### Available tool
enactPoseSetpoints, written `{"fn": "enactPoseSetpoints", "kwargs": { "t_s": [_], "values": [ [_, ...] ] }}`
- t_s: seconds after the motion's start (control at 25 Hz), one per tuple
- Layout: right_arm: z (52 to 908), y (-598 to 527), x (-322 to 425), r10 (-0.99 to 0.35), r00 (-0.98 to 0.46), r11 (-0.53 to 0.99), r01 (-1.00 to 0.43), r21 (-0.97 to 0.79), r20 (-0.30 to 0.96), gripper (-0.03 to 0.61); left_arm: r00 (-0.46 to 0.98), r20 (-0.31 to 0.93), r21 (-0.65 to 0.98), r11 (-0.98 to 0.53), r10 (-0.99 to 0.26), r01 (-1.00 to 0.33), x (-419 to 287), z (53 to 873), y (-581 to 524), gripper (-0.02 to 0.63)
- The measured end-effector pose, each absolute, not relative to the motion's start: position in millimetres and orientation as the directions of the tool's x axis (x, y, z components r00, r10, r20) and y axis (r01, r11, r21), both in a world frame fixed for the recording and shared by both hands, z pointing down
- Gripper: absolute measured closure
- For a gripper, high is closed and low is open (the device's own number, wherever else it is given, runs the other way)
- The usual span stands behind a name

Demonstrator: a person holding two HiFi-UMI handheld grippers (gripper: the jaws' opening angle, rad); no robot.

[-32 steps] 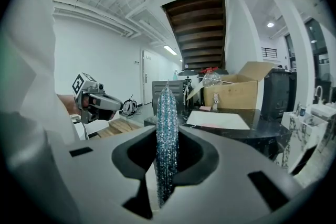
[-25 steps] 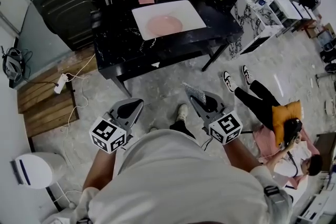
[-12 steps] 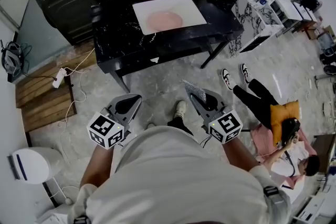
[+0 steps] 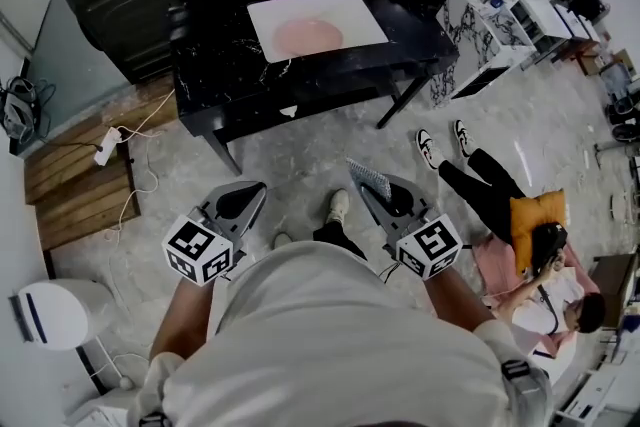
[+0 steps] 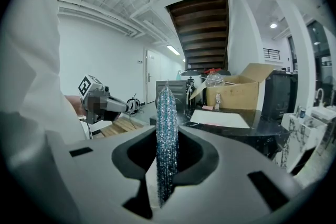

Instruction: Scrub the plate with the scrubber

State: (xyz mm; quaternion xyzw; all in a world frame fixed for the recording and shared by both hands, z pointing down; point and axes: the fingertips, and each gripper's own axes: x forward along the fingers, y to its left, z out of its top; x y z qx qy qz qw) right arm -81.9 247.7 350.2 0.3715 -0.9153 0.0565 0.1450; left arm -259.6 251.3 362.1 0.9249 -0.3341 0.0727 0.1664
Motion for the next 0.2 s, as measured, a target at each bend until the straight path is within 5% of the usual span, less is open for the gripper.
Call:
{"fn": "enactPoseSetpoints", "kwargs": {
  "t_s": [0.2],
  "values": [
    [349.0,252.7,-75.8,-0.668,-0.676,0.714,-0.700,0.011,0.310,0.500,0.770,0.241,0.249,-0.729,-0.591,-0.638,-252.6,362.6,249.0,0.618]
  ]
}}
